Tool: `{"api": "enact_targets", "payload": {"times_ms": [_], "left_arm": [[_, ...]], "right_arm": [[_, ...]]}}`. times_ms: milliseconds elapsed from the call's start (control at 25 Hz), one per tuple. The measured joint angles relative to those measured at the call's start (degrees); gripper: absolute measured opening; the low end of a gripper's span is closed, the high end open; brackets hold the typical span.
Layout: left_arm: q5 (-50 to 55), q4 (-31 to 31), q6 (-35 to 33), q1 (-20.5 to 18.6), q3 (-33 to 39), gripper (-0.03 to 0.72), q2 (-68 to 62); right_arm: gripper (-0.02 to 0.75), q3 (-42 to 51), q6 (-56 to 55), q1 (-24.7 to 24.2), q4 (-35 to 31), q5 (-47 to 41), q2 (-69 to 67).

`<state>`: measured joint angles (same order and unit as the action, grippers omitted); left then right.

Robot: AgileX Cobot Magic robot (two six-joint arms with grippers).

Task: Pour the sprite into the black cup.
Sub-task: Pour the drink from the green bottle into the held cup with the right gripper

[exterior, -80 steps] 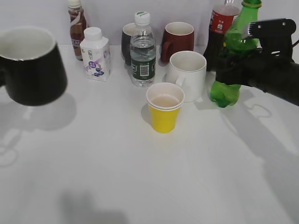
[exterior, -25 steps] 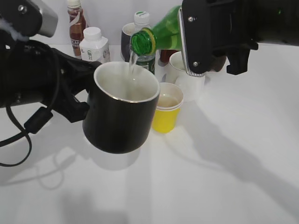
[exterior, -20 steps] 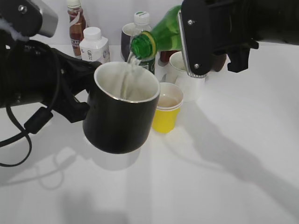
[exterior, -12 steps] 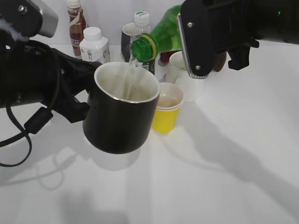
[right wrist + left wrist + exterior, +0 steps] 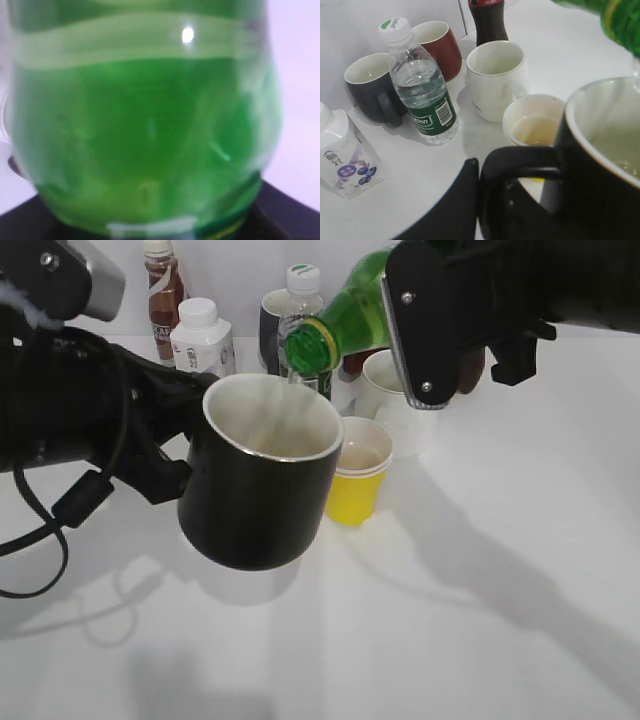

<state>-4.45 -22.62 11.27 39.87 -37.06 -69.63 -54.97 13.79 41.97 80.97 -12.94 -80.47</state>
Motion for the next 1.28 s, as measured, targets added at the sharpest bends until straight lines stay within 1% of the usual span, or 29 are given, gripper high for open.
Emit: {"api": "enact_targets", "payload": {"times_ms": [200, 920, 1040, 1280], "left_arm": [[0.0, -0.1, 0.0, 0.0, 0.0, 0.050, 0.0], [0.1, -0.1, -0.1, 0.0, 0.0, 0.050, 0.0], [0.1, -0.1, -0.1, 0.0, 0.0, 0.050, 0.0], [0.3, -0.2, -0.2, 0.0, 0.0, 0.050, 0.0]], "right_arm": [[0.434, 0.0, 0.1, 0.0, 1.0, 0.0, 0.0], [0.431, -0.1, -0.1, 0.0, 0.9, 0.1, 0.0], [0.431, -0.1, -0.2, 0.0, -1.3, 0.1, 0.0], [0.431, -0.1, -0.3, 0.0, -10.1, 0.1, 0.0]]}}
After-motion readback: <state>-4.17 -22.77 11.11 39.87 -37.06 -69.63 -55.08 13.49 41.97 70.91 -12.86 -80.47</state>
